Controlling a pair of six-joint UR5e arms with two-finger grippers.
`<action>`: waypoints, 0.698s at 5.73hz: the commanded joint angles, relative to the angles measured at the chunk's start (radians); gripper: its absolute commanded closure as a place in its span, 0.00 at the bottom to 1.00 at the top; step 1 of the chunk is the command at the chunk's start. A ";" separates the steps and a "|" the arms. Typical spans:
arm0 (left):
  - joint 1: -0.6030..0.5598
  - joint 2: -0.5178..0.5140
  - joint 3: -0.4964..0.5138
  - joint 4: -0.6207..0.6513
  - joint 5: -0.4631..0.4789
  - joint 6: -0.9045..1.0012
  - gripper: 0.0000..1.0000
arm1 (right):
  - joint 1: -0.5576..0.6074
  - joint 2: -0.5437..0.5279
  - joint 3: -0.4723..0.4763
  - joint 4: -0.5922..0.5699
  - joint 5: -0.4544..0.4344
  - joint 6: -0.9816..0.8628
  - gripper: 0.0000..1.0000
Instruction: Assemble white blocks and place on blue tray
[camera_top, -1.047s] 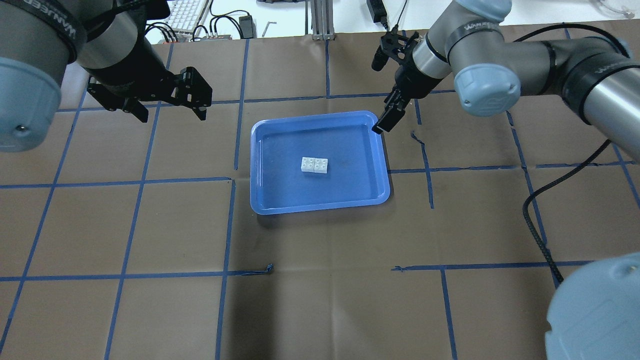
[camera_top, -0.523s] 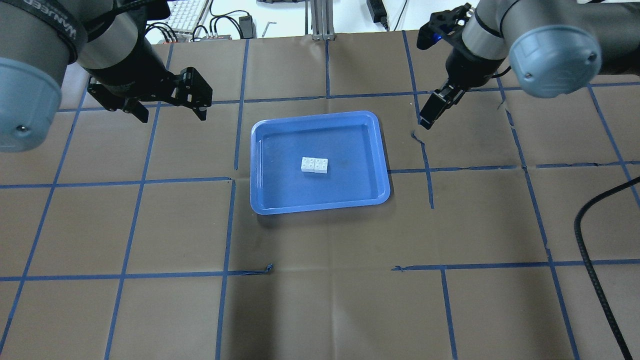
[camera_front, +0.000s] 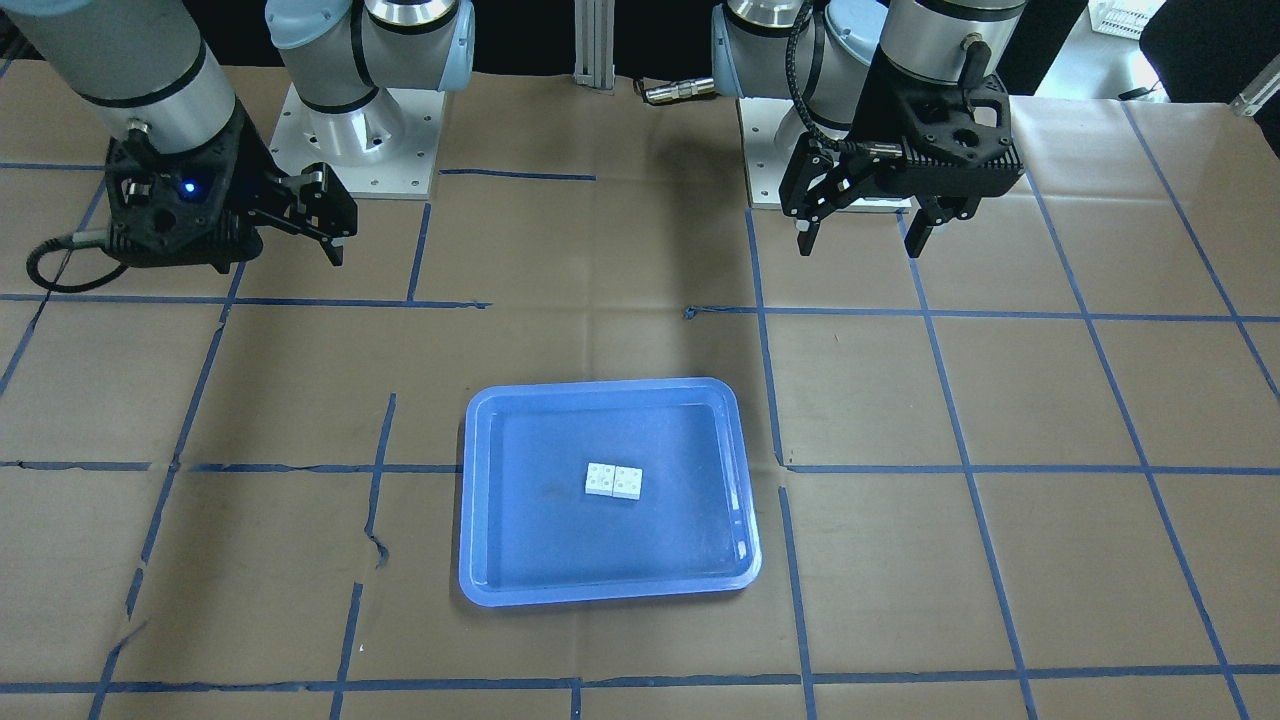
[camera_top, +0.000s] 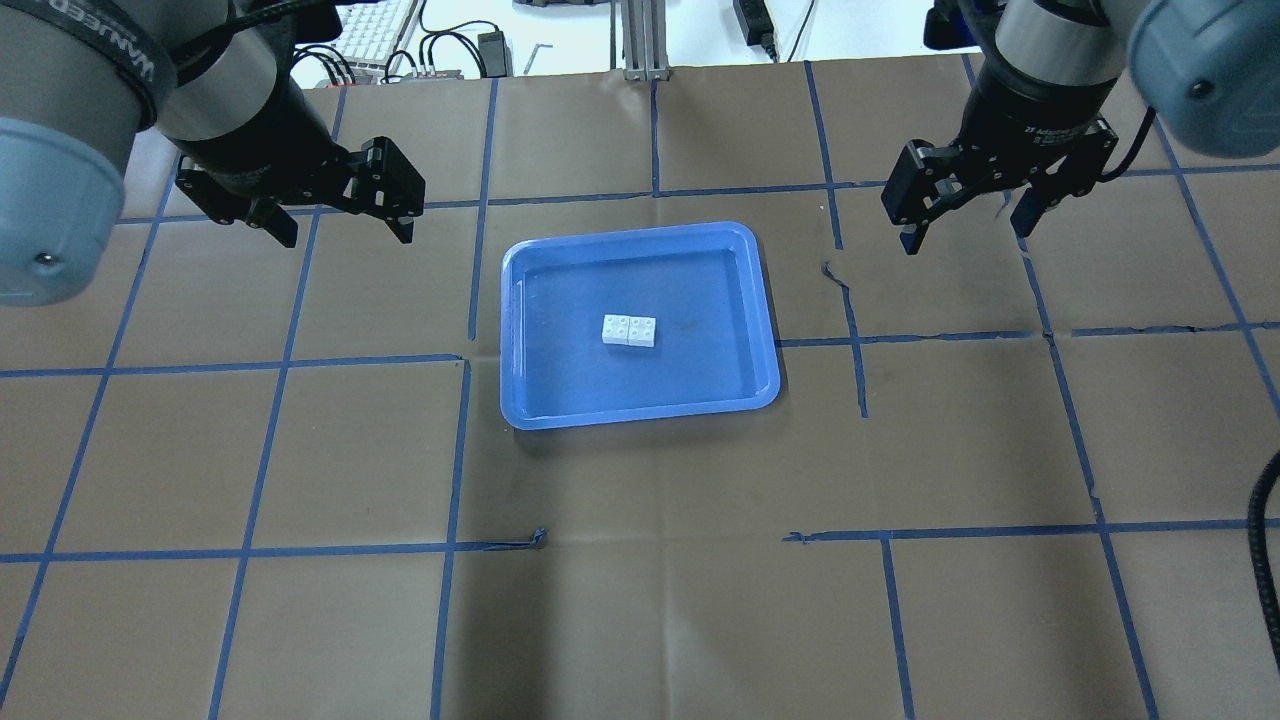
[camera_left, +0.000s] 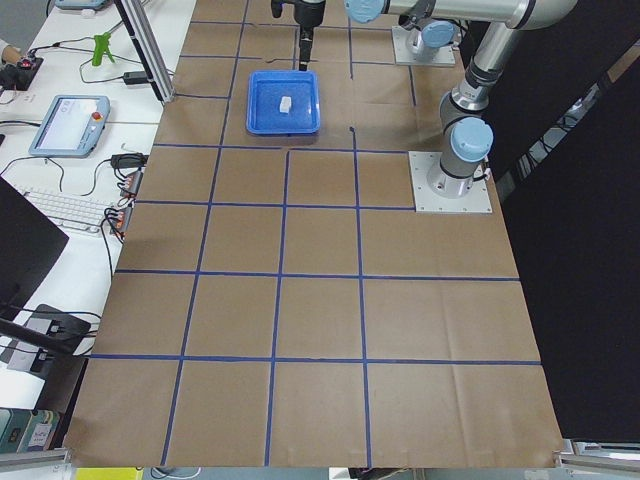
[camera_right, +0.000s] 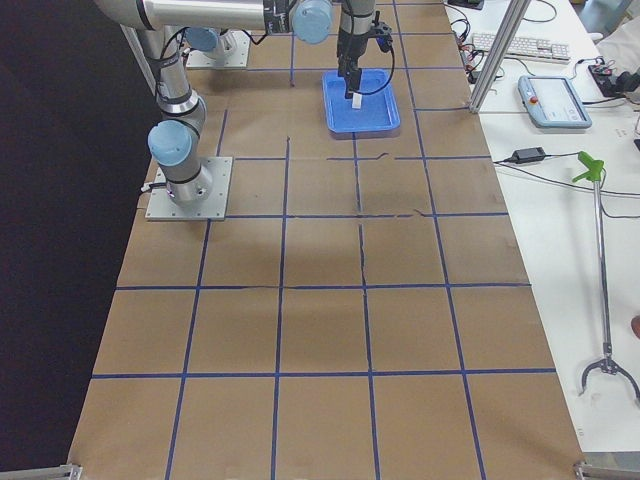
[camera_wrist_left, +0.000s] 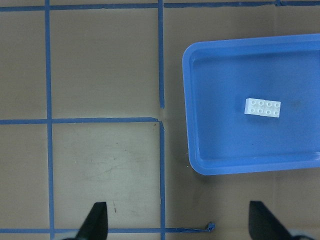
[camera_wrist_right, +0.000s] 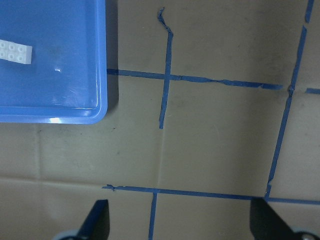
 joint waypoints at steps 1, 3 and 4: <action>0.000 0.000 0.000 0.002 0.001 0.000 0.01 | 0.018 0.005 -0.033 0.033 0.047 0.098 0.00; 0.000 0.000 0.000 0.002 0.001 0.000 0.01 | 0.018 0.010 -0.033 0.024 0.036 0.099 0.00; 0.000 0.000 0.000 0.002 0.001 0.000 0.01 | 0.018 0.011 -0.033 0.023 0.036 0.099 0.00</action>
